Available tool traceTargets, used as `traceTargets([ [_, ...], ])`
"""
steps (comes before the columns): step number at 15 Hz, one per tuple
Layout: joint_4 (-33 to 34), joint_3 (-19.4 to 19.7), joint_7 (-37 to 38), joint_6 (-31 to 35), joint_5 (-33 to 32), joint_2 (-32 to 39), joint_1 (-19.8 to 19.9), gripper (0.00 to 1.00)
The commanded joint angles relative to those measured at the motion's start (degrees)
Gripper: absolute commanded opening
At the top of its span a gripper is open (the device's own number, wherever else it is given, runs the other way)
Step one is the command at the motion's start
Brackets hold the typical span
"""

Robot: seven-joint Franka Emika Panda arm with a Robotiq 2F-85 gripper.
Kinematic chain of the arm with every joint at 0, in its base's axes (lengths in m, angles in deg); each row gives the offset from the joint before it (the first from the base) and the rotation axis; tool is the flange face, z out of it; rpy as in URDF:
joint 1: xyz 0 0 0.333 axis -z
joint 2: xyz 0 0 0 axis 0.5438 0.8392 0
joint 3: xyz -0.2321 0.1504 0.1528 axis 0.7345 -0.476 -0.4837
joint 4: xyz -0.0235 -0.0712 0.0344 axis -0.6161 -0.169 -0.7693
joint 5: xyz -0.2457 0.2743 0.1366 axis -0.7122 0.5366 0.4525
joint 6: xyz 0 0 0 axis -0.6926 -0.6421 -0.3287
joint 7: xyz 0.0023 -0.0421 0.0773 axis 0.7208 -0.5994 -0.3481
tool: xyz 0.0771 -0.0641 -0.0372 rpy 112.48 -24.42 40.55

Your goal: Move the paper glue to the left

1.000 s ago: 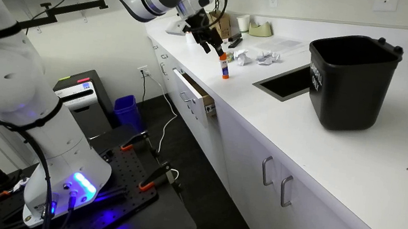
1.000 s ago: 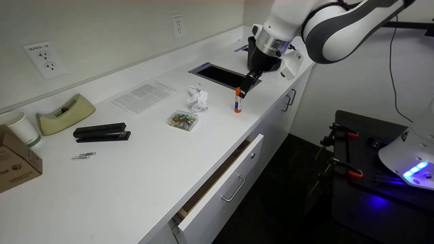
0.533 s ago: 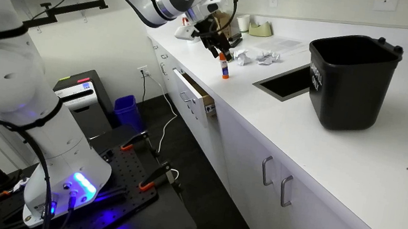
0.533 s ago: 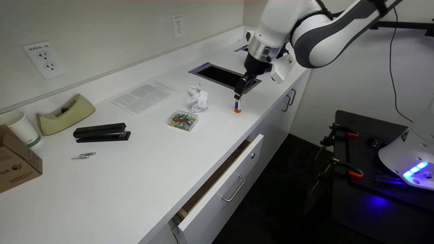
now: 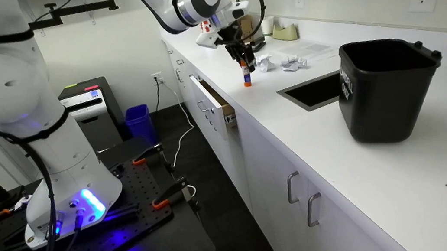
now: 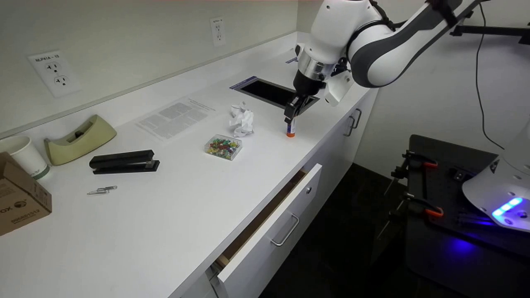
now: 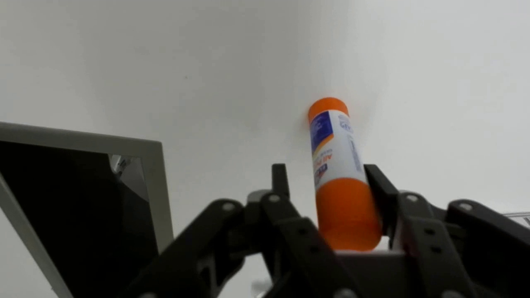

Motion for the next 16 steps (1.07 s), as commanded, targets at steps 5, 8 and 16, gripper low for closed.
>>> traceTargets([
  [5,0.54,0.26,1.63,1.14,-0.84,0.03,-0.54,0.08],
  [8,-0.51,-1.25,-0.58,2.47,1.15,-3.17,-0.62,0.08],
  [16,10.00,-6.02,-24.02,1.71,12.13,-0.70,-9.45,0.08],
])
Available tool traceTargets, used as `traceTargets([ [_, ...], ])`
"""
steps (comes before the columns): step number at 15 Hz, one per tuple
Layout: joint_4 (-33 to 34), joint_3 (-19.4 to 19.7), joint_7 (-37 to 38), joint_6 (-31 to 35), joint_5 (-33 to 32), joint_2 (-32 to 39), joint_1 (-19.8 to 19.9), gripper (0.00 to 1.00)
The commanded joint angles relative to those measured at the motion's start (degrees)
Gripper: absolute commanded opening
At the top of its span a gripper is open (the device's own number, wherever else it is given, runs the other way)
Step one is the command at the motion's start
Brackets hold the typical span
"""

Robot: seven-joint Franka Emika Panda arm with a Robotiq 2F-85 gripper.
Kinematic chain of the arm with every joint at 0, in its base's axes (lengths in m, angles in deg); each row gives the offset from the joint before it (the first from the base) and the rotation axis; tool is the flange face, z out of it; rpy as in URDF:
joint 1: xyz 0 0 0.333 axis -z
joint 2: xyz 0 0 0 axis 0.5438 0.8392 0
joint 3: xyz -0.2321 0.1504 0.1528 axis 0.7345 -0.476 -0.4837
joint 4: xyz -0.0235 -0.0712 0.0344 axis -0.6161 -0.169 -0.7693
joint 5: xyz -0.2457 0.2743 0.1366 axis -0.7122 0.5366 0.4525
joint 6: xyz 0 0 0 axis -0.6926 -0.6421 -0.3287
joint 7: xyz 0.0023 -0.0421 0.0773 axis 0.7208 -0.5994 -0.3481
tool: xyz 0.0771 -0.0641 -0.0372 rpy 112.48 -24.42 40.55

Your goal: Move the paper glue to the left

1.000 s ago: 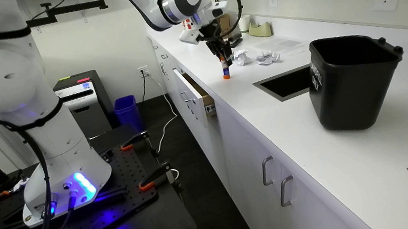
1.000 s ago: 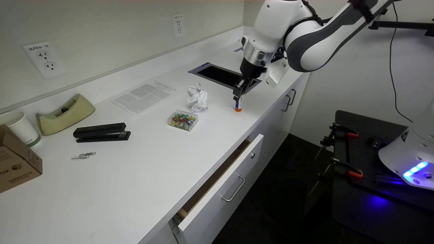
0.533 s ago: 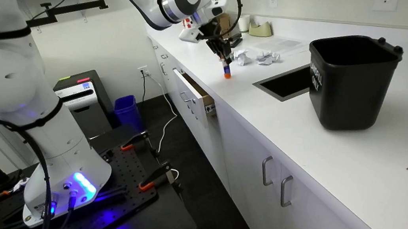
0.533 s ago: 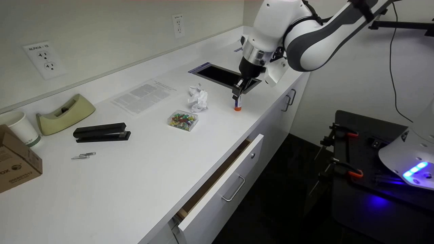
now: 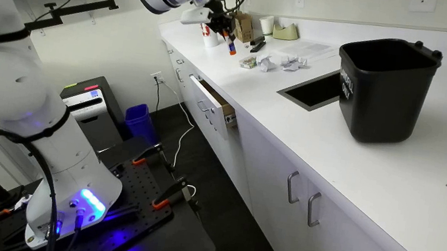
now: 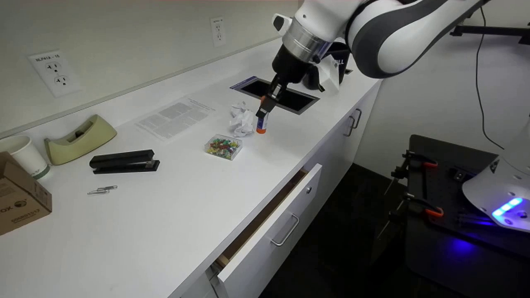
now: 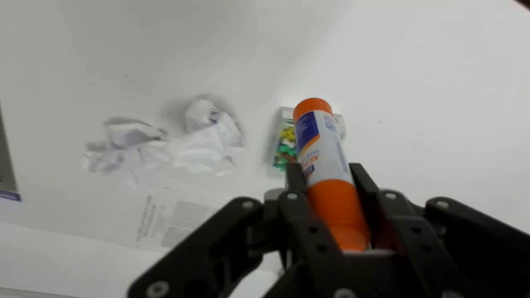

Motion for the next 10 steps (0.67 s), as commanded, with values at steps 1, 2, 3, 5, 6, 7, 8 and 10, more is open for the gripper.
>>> traceTargets([
  [1,6.53,-1.28,-8.99,-3.19,2.42,3.08,-4.30,0.08],
  [2,2.51,-0.94,-4.74,-0.62,1.32,0.85,-2.69,0.08],
  [3,3.20,-1.13,-4.88,-0.77,1.45,1.17,-3.45,0.31],
  [5,2.96,0.33,-5.52,-0.81,2.33,1.28,-4.91,0.31],
  [6,2.89,0.55,-5.52,-0.81,2.32,1.29,-4.67,0.31],
  [7,2.88,0.74,-5.54,-0.80,2.32,1.30,-4.41,0.31],
  [8,2.88,0.77,-5.54,-0.80,2.32,1.31,-4.35,0.08],
  [10,6.00,-0.98,-10.36,-0.13,4.30,4.35,-4.76,0.08],
])
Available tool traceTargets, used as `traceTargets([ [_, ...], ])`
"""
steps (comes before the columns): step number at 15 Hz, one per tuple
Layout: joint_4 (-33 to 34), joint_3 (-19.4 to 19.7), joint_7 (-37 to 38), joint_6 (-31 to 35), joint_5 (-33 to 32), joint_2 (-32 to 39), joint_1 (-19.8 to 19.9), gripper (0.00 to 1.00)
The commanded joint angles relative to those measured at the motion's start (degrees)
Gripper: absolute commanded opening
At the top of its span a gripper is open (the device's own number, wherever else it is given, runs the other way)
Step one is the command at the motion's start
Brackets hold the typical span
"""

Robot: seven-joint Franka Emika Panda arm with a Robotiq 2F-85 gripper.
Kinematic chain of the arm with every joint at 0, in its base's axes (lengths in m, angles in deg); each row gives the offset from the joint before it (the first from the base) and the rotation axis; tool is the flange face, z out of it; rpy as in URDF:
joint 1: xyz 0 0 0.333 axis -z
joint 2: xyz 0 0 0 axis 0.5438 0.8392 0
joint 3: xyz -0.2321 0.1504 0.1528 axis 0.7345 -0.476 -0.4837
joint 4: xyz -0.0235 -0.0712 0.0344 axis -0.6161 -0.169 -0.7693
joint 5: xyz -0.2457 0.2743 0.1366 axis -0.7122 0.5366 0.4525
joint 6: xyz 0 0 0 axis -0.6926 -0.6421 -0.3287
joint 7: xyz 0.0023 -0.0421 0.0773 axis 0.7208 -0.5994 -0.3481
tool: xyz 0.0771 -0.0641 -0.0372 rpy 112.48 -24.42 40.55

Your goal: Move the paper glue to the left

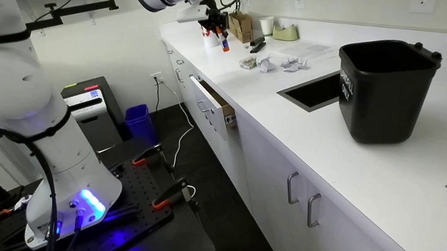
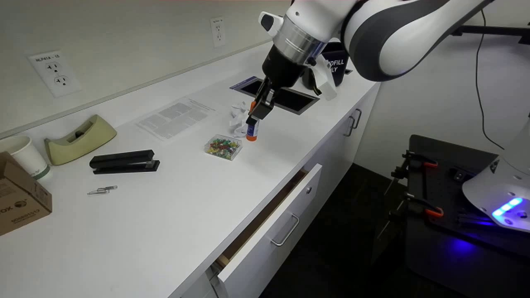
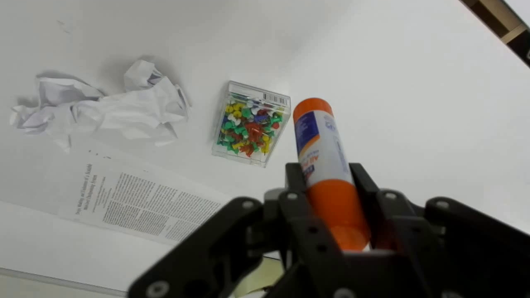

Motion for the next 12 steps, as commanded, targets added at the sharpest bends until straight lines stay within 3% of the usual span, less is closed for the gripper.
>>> traceTargets([
  [1,4.43,-1.08,-6.69,0.40,2.93,3.94,-1.91,0.08],
  [6,13.72,-3.21,-14.57,-1.99,2.54,11.27,-4.63,0.08],
  [12,22.75,-1.47,-17.53,-5.67,0.50,19.67,-7.35,0.08],
])
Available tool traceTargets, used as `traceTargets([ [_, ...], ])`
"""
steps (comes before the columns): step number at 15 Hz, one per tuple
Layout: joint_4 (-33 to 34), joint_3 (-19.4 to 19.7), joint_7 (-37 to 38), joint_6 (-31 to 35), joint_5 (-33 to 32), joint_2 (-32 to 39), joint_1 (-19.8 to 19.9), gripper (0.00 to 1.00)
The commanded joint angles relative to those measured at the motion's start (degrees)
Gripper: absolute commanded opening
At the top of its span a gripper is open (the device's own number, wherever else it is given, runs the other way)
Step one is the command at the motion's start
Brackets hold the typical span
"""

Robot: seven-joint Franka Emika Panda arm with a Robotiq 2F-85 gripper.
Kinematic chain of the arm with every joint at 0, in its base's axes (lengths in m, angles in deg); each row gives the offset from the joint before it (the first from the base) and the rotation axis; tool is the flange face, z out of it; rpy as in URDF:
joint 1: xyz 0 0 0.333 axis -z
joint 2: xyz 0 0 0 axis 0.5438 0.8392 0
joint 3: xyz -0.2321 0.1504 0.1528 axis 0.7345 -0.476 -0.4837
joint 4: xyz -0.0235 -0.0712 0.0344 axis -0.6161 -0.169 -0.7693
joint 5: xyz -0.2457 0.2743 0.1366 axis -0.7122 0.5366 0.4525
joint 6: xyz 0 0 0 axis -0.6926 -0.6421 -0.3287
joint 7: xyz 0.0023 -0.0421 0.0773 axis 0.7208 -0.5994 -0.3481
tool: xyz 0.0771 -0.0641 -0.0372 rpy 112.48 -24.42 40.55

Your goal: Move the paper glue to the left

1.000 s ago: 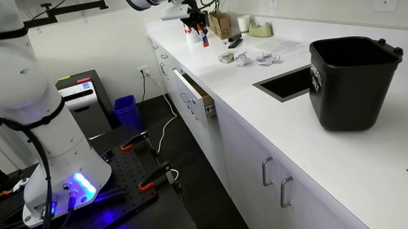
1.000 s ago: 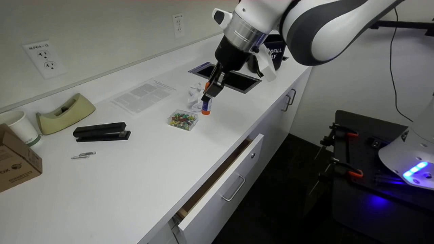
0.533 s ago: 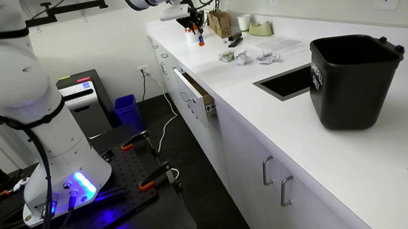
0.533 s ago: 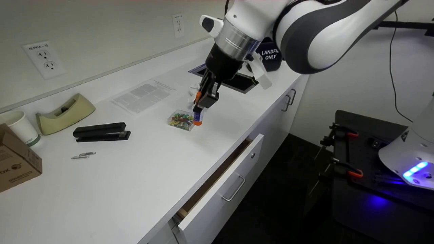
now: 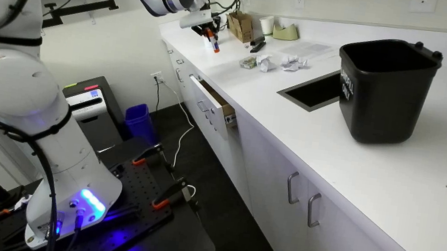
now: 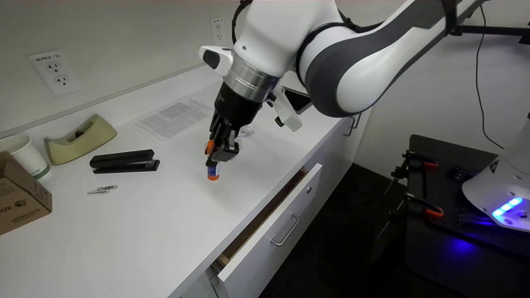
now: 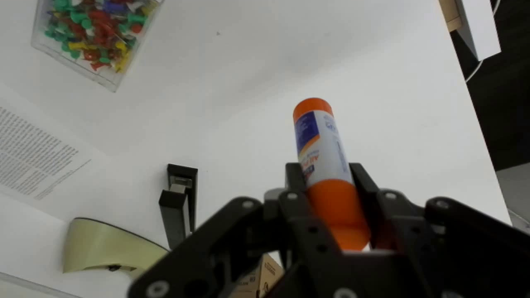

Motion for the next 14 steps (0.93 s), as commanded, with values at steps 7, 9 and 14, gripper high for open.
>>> traceTargets([
  [7,11.50,2.93,-1.59,-7.71,-1.30,9.45,-2.71,0.08],
  [9,12.64,3.30,-1.51,-9.05,-1.37,10.33,-3.08,0.08],
  [14,15.06,3.71,-1.47,-11.89,-1.45,11.95,-3.60,0.08],
])
